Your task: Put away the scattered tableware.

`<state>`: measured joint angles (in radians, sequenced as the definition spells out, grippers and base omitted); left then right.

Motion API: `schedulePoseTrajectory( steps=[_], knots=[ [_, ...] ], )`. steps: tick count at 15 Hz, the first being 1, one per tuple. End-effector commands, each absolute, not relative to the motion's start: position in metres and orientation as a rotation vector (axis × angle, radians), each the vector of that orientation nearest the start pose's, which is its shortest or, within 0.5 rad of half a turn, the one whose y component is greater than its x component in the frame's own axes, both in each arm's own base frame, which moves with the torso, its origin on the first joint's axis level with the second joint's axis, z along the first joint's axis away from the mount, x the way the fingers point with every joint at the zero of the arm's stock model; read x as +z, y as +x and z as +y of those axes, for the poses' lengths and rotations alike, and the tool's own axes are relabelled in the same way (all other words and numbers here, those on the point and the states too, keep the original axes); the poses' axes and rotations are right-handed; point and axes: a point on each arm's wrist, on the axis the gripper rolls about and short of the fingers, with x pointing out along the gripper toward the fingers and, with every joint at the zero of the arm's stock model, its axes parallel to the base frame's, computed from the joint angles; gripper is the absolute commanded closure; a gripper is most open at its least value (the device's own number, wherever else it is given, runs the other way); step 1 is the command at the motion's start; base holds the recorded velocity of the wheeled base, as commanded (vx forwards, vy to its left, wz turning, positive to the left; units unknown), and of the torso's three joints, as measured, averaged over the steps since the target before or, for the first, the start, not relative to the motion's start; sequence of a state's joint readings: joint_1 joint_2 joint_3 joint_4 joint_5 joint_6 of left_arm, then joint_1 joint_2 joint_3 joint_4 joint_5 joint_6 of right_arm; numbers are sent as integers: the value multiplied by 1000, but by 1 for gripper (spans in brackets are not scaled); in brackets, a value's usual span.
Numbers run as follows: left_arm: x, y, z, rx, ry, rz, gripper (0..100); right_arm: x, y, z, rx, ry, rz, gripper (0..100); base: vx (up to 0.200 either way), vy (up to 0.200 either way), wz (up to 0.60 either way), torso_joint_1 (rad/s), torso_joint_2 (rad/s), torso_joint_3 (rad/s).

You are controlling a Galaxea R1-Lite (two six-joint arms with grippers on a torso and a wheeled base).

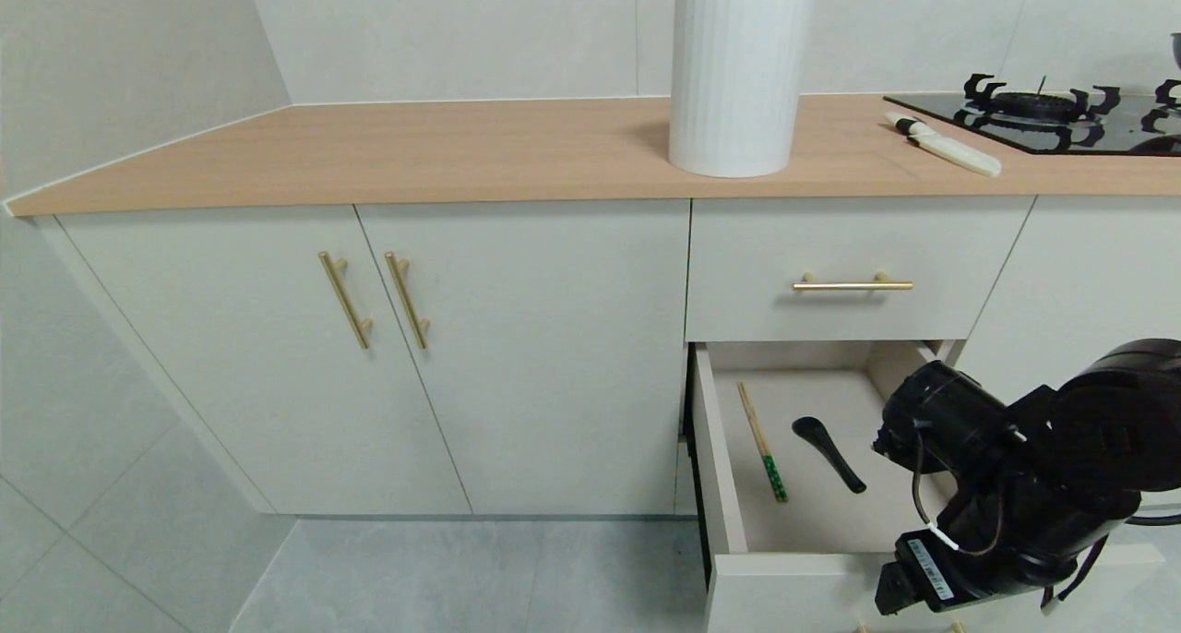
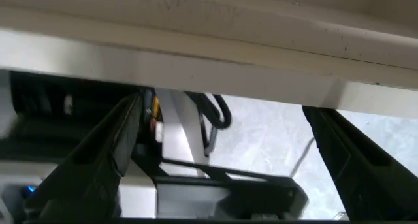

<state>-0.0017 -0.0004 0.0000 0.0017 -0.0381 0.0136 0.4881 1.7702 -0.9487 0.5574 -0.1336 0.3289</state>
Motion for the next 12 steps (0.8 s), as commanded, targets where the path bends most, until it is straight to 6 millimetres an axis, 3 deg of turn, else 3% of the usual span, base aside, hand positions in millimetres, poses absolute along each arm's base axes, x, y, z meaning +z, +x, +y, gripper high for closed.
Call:
schedulePoseTrajectory(
  steps=[1, 12],
  knots=[
    [75, -23, -1, -40, 14, 1, 0, 113, 229, 118, 71, -149, 1350, 0, 0, 0, 0, 0, 0, 0],
    [75, -23, -1, -40, 14, 1, 0, 119, 258, 125, 81, -102, 1240, 0, 0, 0, 0, 0, 0, 0]
  ],
)
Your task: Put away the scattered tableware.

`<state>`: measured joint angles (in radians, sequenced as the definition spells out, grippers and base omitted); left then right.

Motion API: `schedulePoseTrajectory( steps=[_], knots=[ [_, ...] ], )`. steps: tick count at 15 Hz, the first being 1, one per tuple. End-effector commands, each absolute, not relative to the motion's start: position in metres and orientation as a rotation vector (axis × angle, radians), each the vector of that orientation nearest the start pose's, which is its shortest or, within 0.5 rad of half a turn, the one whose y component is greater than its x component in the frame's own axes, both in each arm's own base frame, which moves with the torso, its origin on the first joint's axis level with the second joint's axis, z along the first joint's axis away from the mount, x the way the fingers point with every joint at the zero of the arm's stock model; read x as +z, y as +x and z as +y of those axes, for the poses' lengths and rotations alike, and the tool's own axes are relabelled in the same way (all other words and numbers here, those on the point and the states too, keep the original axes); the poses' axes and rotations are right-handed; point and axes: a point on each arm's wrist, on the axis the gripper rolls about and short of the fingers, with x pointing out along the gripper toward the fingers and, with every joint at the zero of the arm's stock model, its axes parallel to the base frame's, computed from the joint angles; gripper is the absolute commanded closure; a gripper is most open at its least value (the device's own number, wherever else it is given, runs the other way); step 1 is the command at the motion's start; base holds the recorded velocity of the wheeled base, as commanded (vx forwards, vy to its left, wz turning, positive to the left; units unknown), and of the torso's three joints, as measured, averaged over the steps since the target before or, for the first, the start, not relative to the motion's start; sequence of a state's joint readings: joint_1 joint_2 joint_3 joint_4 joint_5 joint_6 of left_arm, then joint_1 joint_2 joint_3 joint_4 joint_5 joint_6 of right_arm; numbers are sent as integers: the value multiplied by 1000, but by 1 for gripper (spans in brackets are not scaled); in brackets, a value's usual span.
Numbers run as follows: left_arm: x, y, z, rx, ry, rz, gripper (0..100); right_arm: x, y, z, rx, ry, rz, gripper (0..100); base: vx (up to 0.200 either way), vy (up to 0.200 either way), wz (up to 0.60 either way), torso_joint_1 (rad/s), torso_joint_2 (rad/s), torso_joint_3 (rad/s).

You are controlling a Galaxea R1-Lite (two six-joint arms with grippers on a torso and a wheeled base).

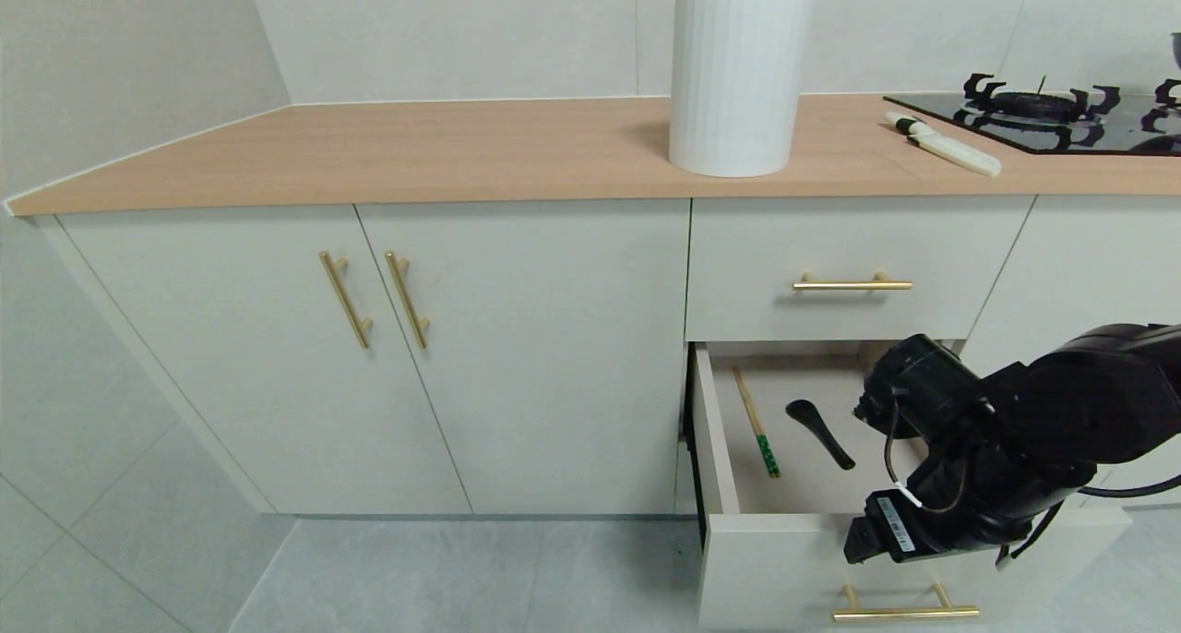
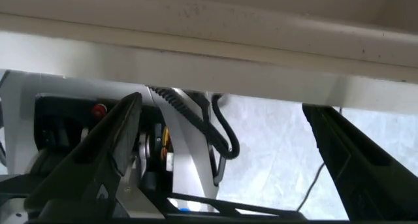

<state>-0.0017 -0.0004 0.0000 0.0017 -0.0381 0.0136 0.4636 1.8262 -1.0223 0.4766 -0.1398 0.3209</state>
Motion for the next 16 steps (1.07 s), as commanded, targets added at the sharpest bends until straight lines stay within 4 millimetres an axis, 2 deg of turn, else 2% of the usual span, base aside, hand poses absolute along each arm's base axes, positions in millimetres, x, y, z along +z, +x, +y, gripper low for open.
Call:
schedulePoseTrajectory(
  steps=[1, 6, 7, 10, 16],
  knots=[
    [75, -23, -1, -40, 14, 1, 0, 119, 262, 128, 84, -103, 1234, 0, 0, 0, 0, 0, 0, 0],
    [75, -23, -1, -40, 14, 1, 0, 118, 285, 123, 72, -121, 1214, 0, 0, 0, 0, 0, 0, 0],
    [75, -23, -1, -40, 14, 1, 0, 118, 295, 126, 75, -122, 1199, 0, 0, 0, 0, 0, 0, 0],
    [75, -23, -1, -40, 14, 1, 0, 106, 305, 127, 59, -116, 1179, 0, 0, 0, 0, 0, 0, 0],
    [75, -23, -1, -40, 14, 1, 0, 98, 319, 123, 47, -68, 1096, 0, 0, 0, 0, 0, 0, 0]
  ],
)
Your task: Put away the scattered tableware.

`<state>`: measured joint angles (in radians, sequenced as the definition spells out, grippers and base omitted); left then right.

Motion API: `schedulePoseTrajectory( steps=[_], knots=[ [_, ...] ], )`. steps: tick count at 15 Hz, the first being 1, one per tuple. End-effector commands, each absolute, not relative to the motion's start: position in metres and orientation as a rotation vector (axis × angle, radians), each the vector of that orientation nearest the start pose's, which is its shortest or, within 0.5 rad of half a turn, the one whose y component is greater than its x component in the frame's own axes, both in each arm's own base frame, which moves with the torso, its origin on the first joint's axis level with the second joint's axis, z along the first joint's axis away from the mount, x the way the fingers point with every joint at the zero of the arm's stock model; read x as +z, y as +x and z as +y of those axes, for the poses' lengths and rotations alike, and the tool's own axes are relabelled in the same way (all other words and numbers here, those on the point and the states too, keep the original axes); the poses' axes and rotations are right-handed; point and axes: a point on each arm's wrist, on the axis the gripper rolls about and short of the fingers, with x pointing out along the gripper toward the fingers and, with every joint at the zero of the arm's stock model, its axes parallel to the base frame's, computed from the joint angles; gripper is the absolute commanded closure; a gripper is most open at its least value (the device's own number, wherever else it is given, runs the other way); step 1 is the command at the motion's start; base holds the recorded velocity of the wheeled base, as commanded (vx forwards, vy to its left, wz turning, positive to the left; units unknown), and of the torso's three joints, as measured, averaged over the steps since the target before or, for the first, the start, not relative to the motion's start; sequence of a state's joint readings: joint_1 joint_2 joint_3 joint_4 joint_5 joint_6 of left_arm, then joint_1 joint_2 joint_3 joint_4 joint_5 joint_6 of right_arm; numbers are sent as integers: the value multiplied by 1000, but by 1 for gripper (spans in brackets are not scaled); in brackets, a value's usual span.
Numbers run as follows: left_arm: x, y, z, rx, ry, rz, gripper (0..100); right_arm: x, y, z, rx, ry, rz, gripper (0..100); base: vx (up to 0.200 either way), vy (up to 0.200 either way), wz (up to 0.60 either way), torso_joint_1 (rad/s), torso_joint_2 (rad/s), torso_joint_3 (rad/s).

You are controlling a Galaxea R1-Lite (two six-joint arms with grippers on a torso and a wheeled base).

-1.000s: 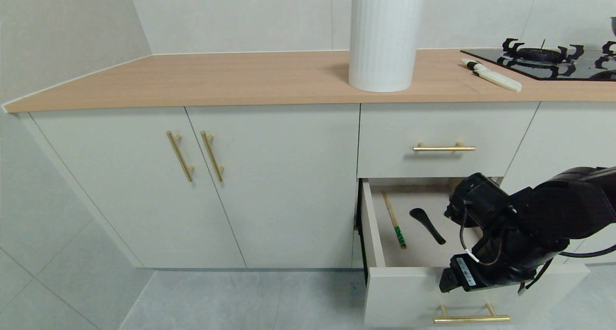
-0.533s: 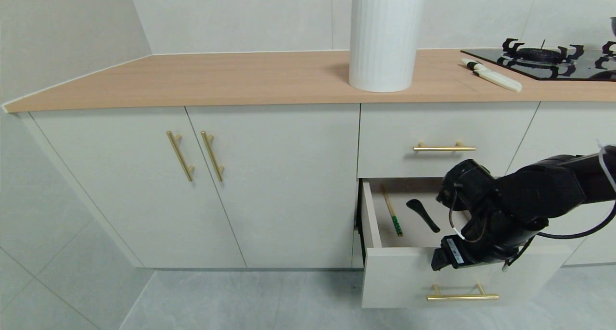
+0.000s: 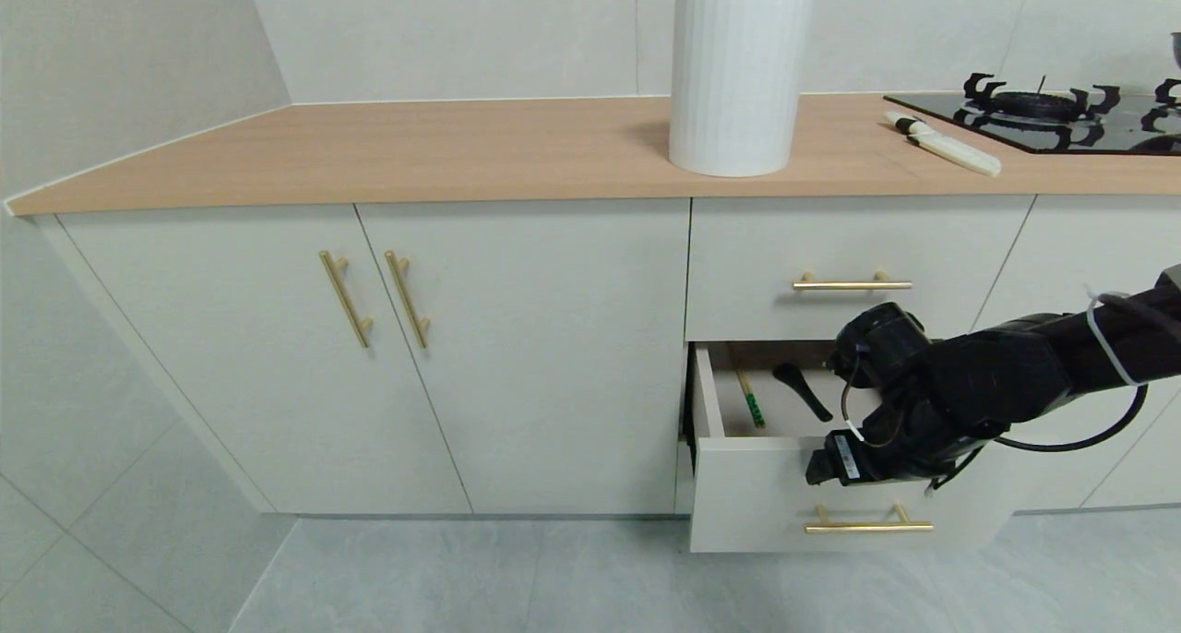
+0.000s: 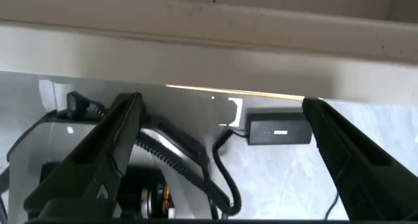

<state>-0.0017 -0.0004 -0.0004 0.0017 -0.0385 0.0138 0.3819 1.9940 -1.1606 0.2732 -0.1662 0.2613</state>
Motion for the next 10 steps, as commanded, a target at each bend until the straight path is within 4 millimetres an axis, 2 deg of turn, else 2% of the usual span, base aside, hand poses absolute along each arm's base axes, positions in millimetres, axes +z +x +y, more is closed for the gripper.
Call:
schedulePoseTrajectory(
  steps=[1, 10],
  knots=[
    [75, -23, -1, -40, 14, 1, 0, 94, 320, 123, 47, -63, 1084, 0, 0, 0, 0, 0, 0, 0],
    [75, -23, -1, -40, 14, 1, 0, 73, 340, 119, 18, -21, 947, 0, 0, 0, 0, 0, 0, 0]
  ],
)
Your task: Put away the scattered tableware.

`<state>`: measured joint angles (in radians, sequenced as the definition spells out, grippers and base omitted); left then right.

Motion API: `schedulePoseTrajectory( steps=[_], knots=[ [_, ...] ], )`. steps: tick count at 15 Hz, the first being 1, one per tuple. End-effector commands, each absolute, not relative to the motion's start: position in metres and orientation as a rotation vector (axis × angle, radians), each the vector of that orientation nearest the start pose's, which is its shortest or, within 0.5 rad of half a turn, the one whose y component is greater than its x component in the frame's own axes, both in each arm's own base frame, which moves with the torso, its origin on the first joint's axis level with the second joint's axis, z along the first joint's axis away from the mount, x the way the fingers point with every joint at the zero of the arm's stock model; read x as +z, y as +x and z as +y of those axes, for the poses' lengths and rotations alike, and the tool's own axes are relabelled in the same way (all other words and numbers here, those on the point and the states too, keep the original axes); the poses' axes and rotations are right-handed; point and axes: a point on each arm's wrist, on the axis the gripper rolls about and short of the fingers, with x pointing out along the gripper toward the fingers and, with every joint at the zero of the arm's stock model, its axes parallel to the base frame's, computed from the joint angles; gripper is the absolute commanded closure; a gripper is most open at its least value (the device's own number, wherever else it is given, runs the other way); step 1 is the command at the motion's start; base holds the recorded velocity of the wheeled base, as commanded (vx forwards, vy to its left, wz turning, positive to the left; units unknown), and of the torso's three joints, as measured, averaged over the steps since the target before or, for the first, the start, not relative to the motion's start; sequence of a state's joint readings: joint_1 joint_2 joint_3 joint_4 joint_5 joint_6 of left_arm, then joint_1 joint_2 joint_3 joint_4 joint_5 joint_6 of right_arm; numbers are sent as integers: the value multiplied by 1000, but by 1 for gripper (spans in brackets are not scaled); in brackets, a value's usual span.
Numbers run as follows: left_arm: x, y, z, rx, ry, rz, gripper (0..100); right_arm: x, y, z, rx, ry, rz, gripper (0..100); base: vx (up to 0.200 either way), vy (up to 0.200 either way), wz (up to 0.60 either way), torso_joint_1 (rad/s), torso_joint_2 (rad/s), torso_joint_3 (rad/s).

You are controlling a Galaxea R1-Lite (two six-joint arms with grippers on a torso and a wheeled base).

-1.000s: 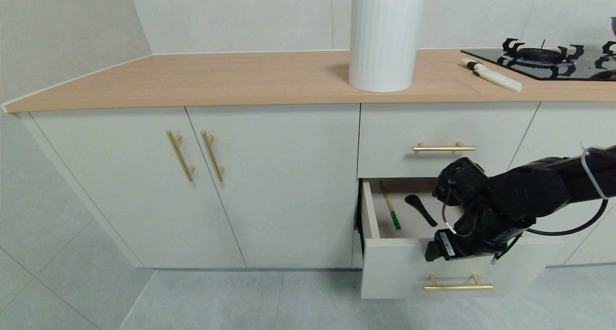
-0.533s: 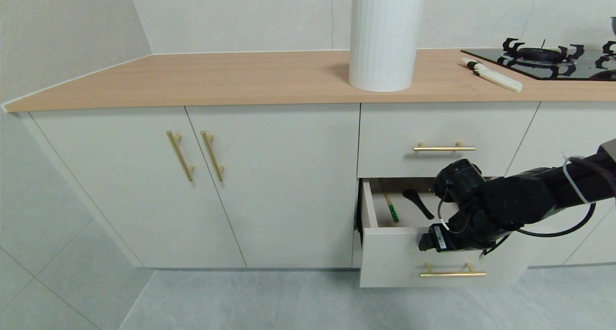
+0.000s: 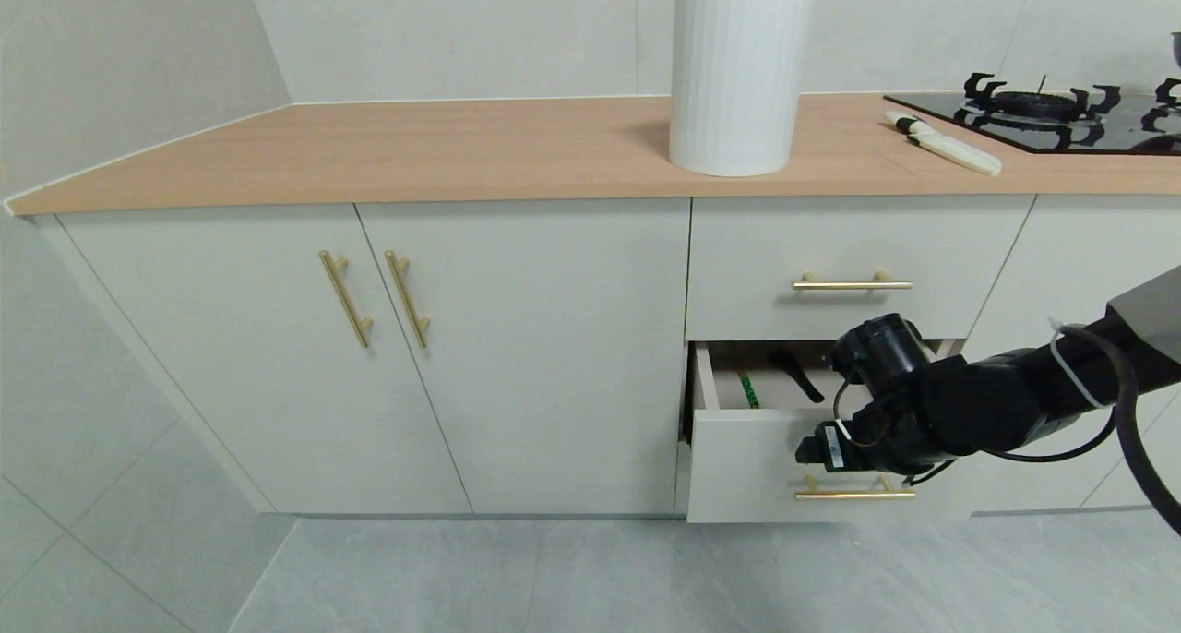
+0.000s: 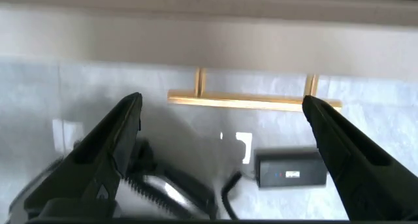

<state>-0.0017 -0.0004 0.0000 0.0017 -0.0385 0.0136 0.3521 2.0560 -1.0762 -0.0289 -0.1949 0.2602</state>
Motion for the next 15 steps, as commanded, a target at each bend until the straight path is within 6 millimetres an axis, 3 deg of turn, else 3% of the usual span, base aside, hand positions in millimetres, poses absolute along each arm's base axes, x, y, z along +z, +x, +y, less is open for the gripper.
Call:
schedulePoseTrajectory(
  steps=[1, 15],
  knots=[
    [75, -23, -1, -40, 14, 1, 0, 69, 343, 119, 6, -19, 918, 0, 0, 0, 0, 0, 0, 0],
    [75, -23, -1, -40, 14, 1, 0, 52, 370, 115, -59, 25, 733, 0, 0, 0, 0, 0, 0, 0]
  ],
)
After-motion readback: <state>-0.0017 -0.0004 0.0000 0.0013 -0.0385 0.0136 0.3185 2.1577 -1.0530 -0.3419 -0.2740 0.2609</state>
